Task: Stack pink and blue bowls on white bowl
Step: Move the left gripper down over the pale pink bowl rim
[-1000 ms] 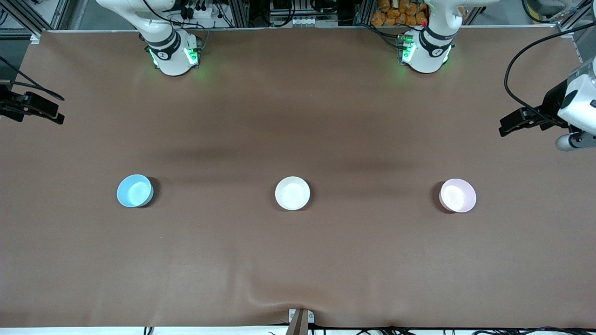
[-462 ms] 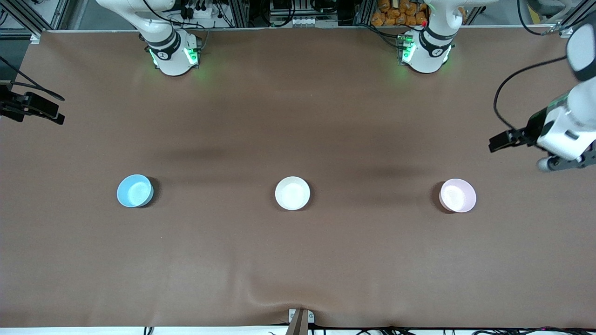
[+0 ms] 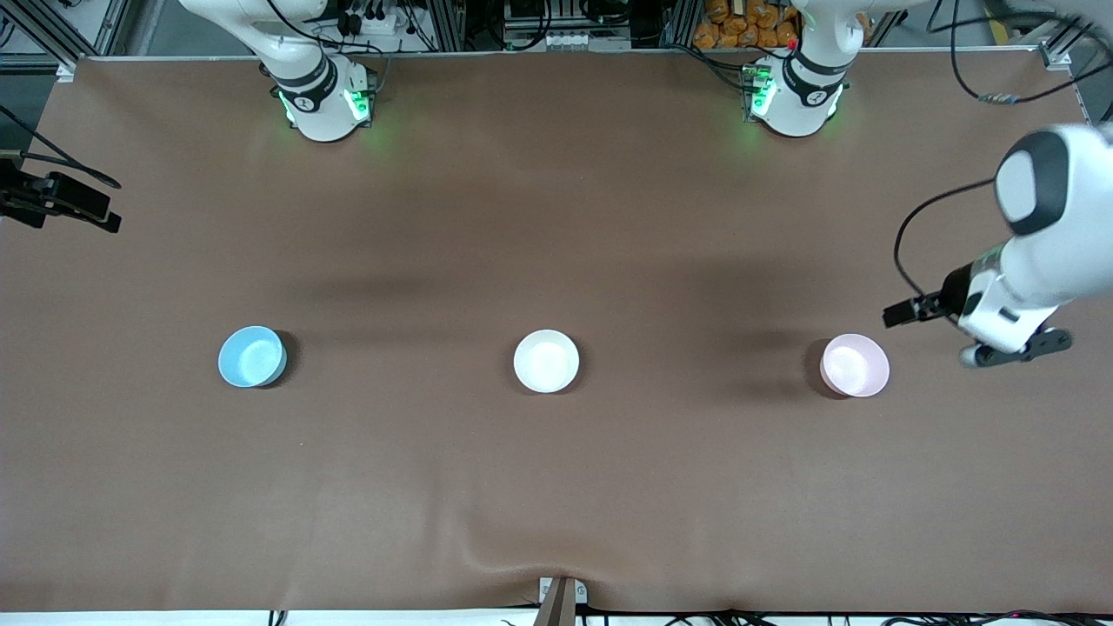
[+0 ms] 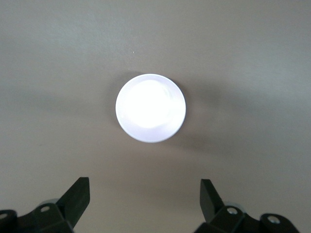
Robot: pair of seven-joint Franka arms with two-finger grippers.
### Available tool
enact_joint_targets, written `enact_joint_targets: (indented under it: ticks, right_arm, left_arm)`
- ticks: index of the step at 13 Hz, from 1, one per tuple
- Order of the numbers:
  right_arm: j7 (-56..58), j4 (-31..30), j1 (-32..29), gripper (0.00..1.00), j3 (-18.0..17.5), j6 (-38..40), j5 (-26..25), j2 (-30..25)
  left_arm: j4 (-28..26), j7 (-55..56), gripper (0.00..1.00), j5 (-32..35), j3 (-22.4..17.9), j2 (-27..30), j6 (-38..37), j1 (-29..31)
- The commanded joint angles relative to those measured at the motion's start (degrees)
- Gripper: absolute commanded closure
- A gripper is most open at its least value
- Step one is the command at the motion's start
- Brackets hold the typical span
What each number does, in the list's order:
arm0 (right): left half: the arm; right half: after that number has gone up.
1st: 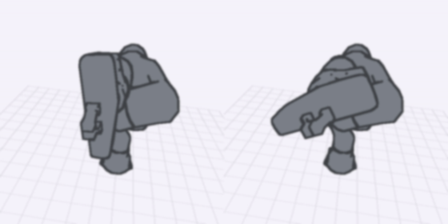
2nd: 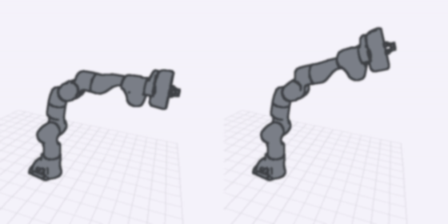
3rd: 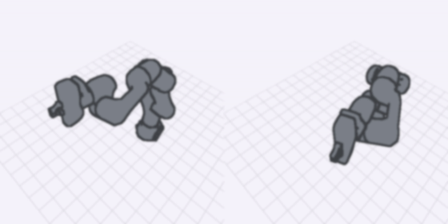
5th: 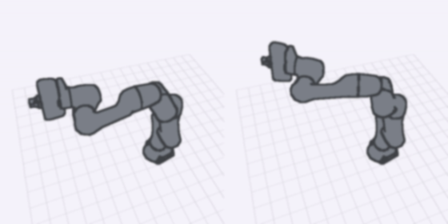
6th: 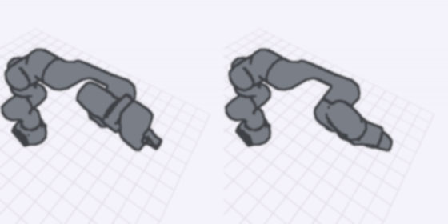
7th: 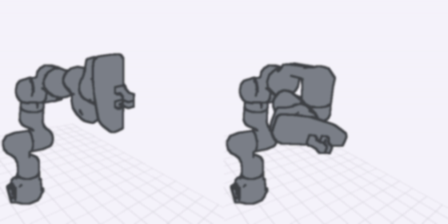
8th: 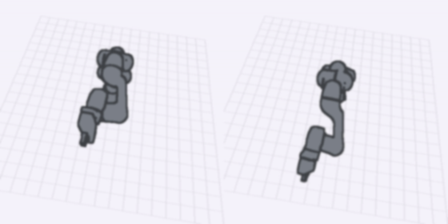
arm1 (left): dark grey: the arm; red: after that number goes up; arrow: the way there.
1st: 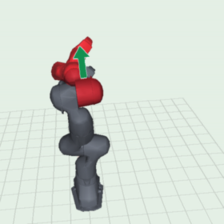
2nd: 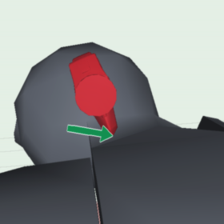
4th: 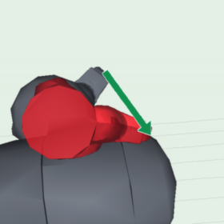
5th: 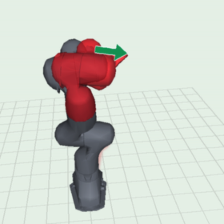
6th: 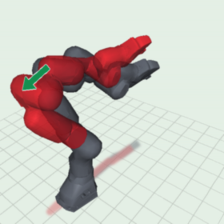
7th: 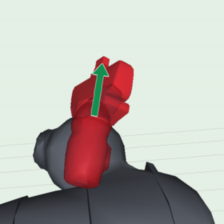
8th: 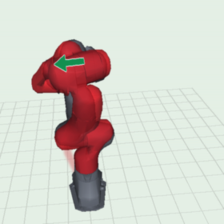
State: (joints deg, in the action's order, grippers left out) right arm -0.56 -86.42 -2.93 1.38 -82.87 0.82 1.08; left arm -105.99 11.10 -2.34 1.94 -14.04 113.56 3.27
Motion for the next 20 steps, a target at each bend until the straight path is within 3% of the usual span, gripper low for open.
enact_joint_targets:
  ticks: [1,4,7,14,15,16,18,19,20]
  right_arm:
    - [-0.8,0.9,0.3,0.00,0.1,0.3,0.3,0.4]
    - [-0.8,0.9,0.3,0.00,0.1,0.3,0.3,0.6]
    - [-0.8,0.9,0.3,0.00,0.1,0.3,0.3,0.6]
    - [-0.8,1.0,0.2,0.00,0.1,0.3,0.1,0.6]
    - [-0.8,0.9,0.3,0.00,0.1,0.3,0.2,0.6]
    - [-0.8,1.0,0.3,0.00,0.1,0.3,0.2,0.6]
    - [-0.8,1.0,0.2,0.00,0.1,0.3,0.2,0.6]
    - [-0.8,1.0,0.2,0.00,0.1,0.3,0.2,0.7]
    - [-0.8,1.0,0.3,0.00,0.1,0.3,0.2,0.6]
  left_arm:
    - [0.8,-1.2,0.00,-1.6,0.2,-5.4,3.9,1.4]
    - [1.5,-2.7,0.00,-4.3,0.2,-10.5,6.7,3.4]
    - [3.1,-8.2,0.00,-5.6,0.4,-17.1,14.0,6.6]
    - [4.1,-11.5,0.00,-6.5,0.3,-20.5,14.3,7.2]
    - [4.1,-13.1,0.05,-6.5,0.4,-20.8,14.3,7.2]
    - [4.1,-14.4,0.26,-6.5,0.4,-21.0,14.3,7.3]
    - [4.1,-16.6,0.82,-6.5,0.4,-21.2,14.3,7.2]
    - [4.1,-17.2,1.00,-6.5,0.4,-21.2,14.3,7.2]
    - [4.1,-17.3,1.00,-6.6,0.4,-21.2,14.3,7.1]
